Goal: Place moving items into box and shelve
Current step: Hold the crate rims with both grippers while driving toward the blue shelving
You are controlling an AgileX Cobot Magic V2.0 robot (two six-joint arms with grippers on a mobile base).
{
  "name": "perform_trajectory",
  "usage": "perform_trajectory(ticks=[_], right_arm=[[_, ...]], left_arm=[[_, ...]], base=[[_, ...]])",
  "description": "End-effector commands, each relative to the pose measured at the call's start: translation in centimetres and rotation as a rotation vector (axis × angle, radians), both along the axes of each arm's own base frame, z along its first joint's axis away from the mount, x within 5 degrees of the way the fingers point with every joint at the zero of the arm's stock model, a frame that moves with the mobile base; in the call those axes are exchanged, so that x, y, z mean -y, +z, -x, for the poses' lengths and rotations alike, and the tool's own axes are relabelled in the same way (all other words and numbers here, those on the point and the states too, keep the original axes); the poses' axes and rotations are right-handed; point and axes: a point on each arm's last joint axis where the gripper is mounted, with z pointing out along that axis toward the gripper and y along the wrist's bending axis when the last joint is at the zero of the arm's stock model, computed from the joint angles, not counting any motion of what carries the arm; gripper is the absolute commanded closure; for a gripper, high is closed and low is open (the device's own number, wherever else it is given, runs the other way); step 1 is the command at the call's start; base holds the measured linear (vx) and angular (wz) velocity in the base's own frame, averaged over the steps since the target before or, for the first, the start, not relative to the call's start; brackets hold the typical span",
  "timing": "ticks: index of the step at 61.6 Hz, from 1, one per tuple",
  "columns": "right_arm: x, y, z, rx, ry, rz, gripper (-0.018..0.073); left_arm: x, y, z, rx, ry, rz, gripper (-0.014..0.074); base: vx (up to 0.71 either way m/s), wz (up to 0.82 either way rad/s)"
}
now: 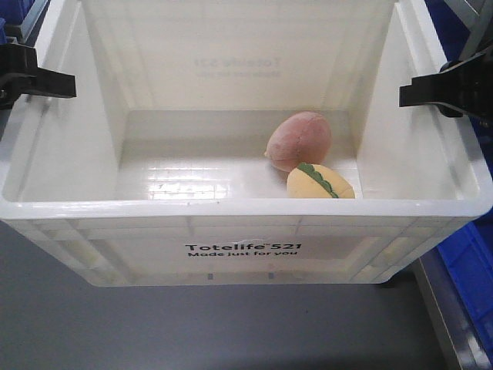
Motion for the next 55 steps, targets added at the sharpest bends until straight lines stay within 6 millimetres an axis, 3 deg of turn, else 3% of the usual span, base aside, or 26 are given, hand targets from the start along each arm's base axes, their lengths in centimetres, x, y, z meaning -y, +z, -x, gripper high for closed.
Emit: perform_trajectory(ticks=[1,55], right_arm=[[-0.81,3.33,0.69,0.159,0.018,-0.147,0.0565],[-0.81,3.34,0.68,0.160,0.017,-0.147,0.0565]], left_arm=[[0.84,3.29,0.70,0.130,0.003,0.179,0.0594],[0.84,3.29,0.70,0.130,0.003,0.179,0.0594]], base=[[0.42,0.01],[0.40,0.06]])
